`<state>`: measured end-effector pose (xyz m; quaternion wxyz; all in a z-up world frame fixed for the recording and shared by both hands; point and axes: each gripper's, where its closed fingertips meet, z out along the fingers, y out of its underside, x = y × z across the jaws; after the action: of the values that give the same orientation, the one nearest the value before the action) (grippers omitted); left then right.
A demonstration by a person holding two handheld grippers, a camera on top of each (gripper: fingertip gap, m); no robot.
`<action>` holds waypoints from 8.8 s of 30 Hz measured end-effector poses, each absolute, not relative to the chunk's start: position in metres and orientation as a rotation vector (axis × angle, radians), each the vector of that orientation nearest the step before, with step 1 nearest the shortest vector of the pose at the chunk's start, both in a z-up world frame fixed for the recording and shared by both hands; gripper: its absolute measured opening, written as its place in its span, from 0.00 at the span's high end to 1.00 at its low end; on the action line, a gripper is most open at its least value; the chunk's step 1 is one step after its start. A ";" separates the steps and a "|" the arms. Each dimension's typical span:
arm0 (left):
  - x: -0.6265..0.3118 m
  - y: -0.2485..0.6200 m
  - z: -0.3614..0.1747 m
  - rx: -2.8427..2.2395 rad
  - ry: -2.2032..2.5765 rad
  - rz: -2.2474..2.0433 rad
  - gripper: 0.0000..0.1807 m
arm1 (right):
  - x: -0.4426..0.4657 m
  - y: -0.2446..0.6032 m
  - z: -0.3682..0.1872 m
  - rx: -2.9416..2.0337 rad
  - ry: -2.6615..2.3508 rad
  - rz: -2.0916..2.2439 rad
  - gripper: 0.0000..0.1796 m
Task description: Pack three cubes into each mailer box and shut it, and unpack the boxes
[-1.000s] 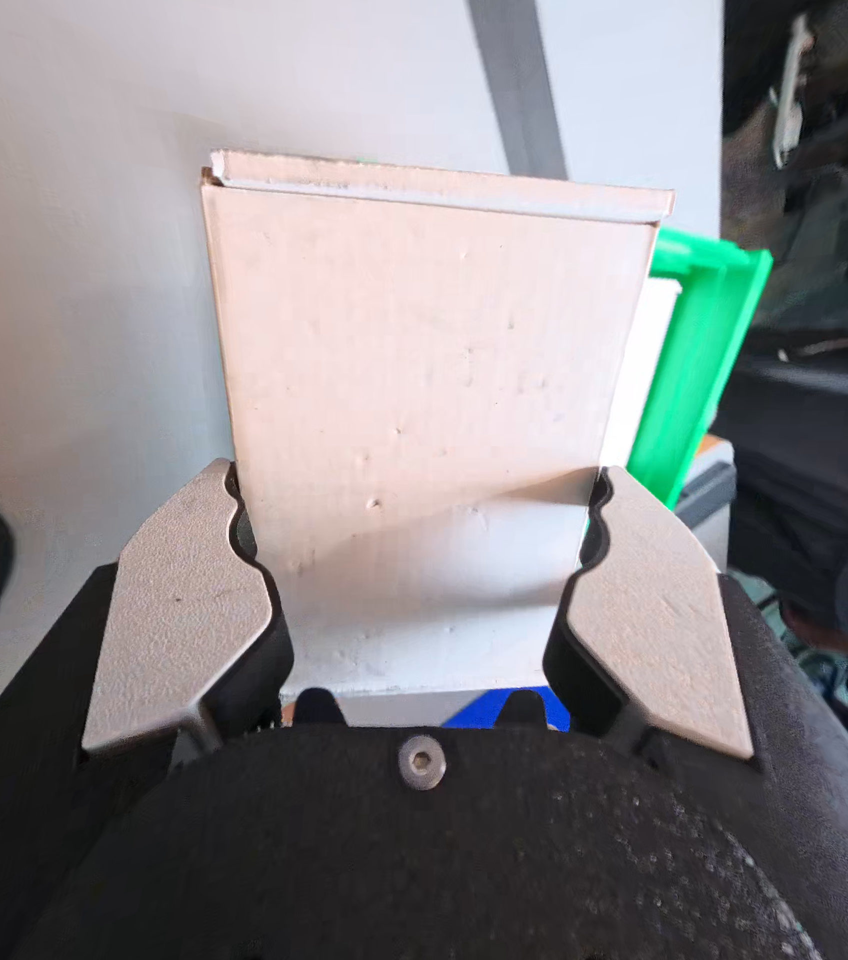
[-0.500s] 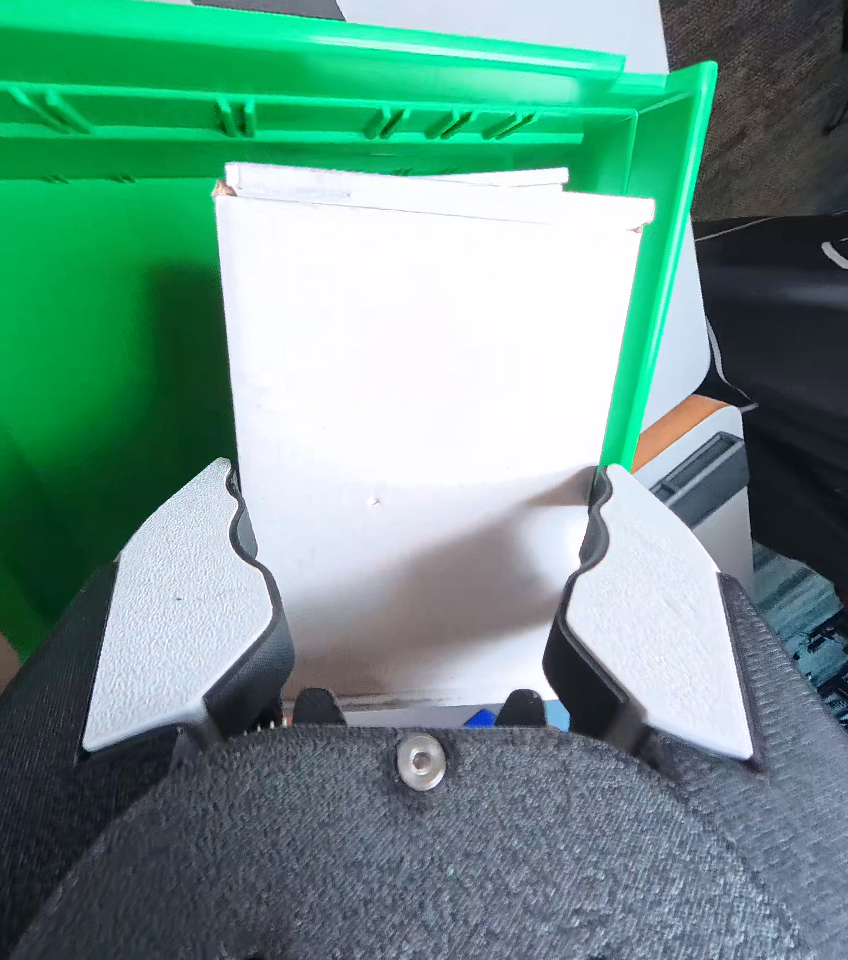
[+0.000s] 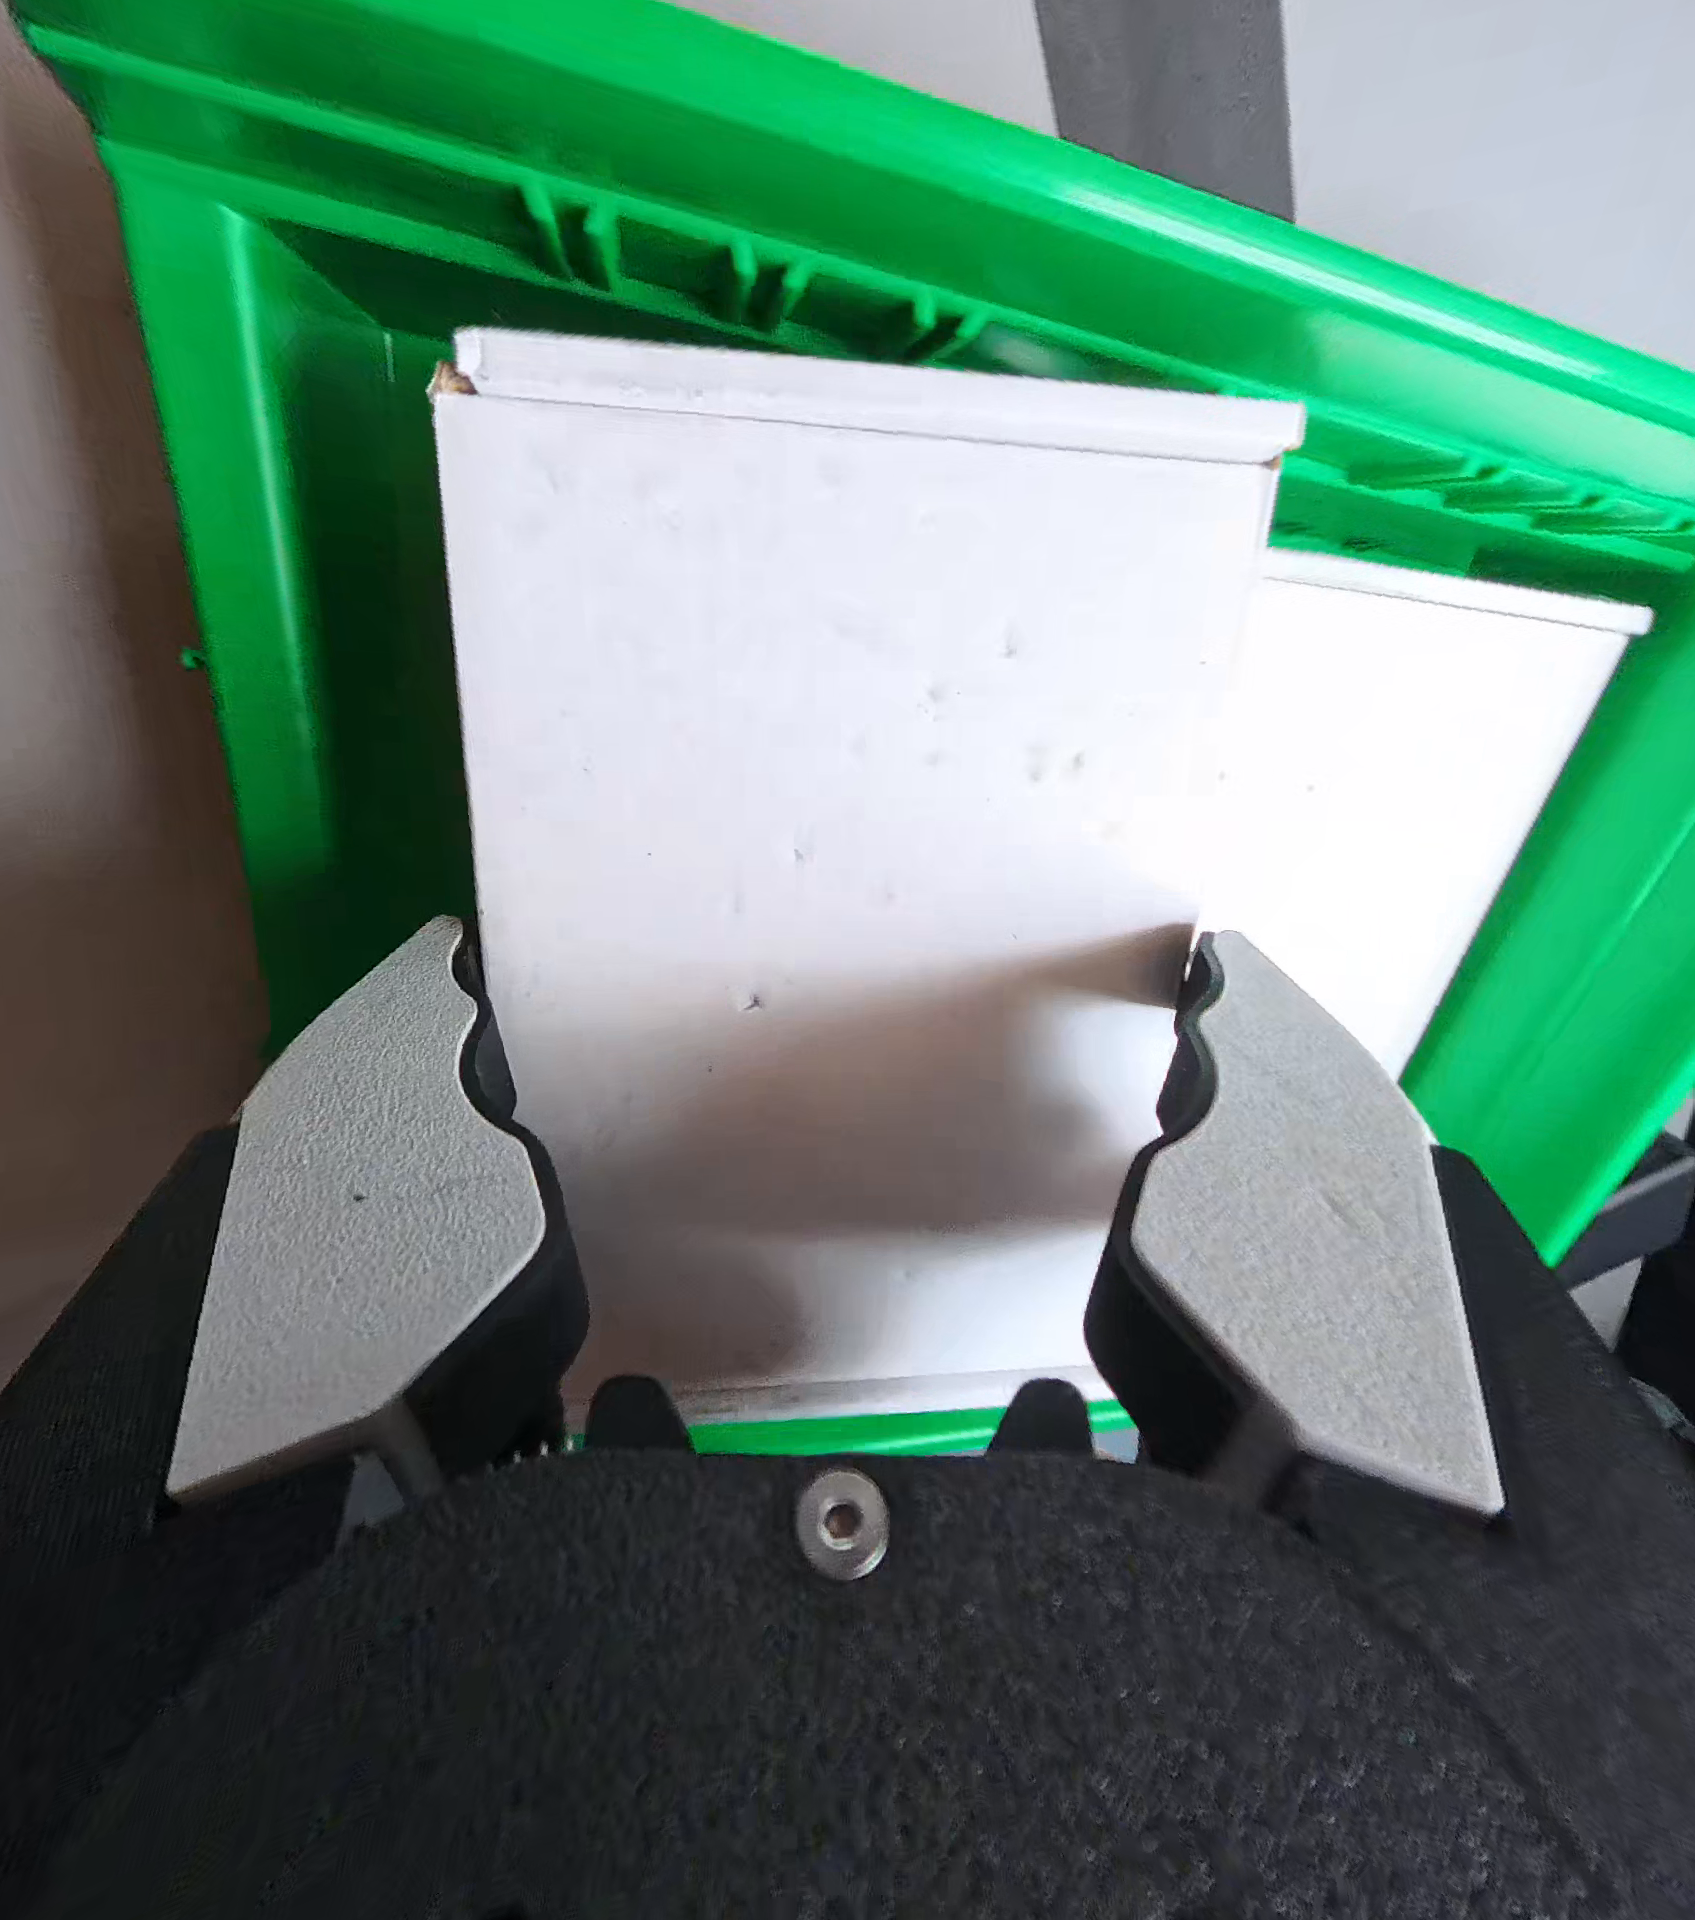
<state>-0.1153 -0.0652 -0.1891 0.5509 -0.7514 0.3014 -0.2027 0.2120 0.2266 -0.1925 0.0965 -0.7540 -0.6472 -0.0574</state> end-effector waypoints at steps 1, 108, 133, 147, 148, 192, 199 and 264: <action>-0.115 -0.066 -0.189 -1.776 0.716 -0.475 0.67 | 0.210 0.222 -0.196 -2.235 -1.920 -0.157 0.32; -0.117 -0.090 -0.015 -1.617 0.216 -0.101 0.93 | 0.063 -0.051 -0.030 -1.593 -0.515 0.317 0.93; -0.422 -0.200 -0.077 -1.583 -0.219 0.130 0.94 | -0.276 -0.118 -0.153 -1.586 -1.126 0.766 0.89; -0.401 -0.152 -0.161 -1.803 -0.055 -0.003 0.90 | -0.197 -0.112 -0.177 -1.588 -1.382 0.711 0.82; -0.406 -0.157 -0.151 -1.782 -0.049 0.041 0.86 | -0.178 -0.109 -0.165 -1.577 -1.372 0.721 0.79; -0.251 -0.101 -0.241 -2.144 1.387 0.251 0.84 | 0.097 0.010 -0.237 -1.725 -1.614 -0.327 0.80; -0.243 -0.076 -0.241 -2.171 1.354 0.268 0.84 | 0.145 0.044 -0.237 -1.826 -1.514 -0.380 0.81; -0.415 0.124 -0.184 -2.612 1.023 0.115 0.52 | 0.067 0.004 -0.194 -1.652 -1.108 0.591 0.72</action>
<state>-0.4146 0.1235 -0.1841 0.1661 -0.9174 0.3593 0.0404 0.0675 0.0045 -0.1940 0.5083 -0.6856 -0.4598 0.2452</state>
